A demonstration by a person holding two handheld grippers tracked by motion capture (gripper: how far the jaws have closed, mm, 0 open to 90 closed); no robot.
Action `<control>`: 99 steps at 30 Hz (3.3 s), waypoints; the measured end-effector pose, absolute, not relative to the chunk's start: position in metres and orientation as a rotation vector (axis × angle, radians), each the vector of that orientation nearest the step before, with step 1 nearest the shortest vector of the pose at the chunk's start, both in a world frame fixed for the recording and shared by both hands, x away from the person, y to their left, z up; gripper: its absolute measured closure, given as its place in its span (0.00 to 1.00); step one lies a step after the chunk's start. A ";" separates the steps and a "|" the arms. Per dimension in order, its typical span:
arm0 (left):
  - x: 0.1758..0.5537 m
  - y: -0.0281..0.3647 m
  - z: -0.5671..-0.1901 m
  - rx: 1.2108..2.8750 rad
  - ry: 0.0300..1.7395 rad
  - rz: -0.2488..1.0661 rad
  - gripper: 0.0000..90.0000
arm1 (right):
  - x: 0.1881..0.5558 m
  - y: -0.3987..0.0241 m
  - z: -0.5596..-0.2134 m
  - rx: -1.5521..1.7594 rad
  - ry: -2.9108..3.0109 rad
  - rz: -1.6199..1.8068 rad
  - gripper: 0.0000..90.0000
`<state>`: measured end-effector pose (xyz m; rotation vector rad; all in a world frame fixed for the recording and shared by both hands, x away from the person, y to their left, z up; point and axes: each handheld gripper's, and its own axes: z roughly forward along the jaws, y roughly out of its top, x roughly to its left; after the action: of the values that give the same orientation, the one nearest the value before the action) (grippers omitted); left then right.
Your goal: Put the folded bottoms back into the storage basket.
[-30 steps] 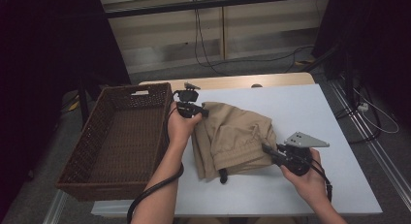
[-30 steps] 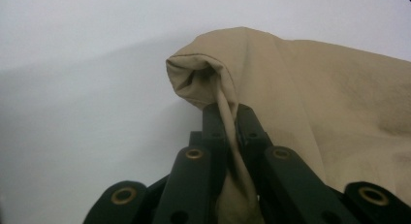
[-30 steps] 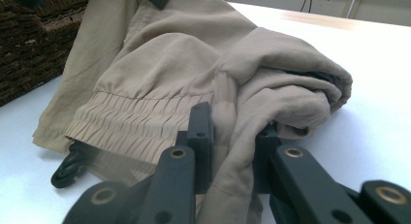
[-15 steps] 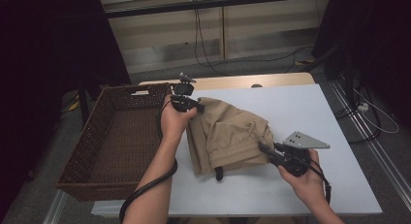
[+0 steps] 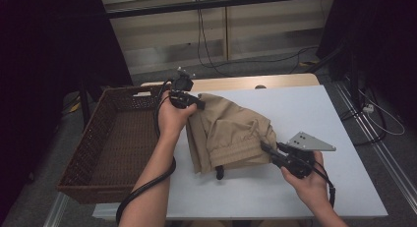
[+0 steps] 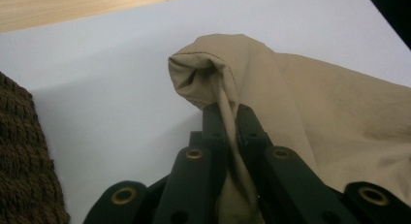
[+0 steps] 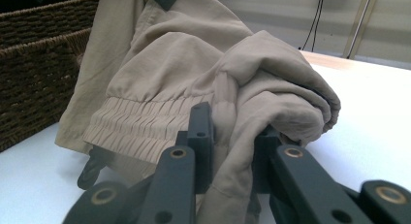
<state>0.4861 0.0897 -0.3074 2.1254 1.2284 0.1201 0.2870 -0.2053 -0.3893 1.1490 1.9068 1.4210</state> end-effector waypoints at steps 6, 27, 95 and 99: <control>0.485 0.093 -0.301 2.123 1.228 0.128 0.95 | 0.287 -0.202 -0.386 1.139 1.901 1.435 0.86; 0.488 0.109 -0.272 2.149 1.245 0.112 0.95 | 0.289 -0.189 -0.369 1.100 1.897 1.486 0.86; 0.489 0.147 -0.185 2.261 1.340 0.157 0.95 | 0.298 -0.141 -0.325 0.961 1.868 1.605 0.86; 0.489 0.153 -0.184 2.269 1.339 0.153 0.95 | 0.299 -0.138 -0.325 0.953 1.871 1.601 0.86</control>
<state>0.4891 0.1534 -0.1835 2.2691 1.3387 0.1529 0.2986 -0.1375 -0.3250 0.9534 1.8715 1.6011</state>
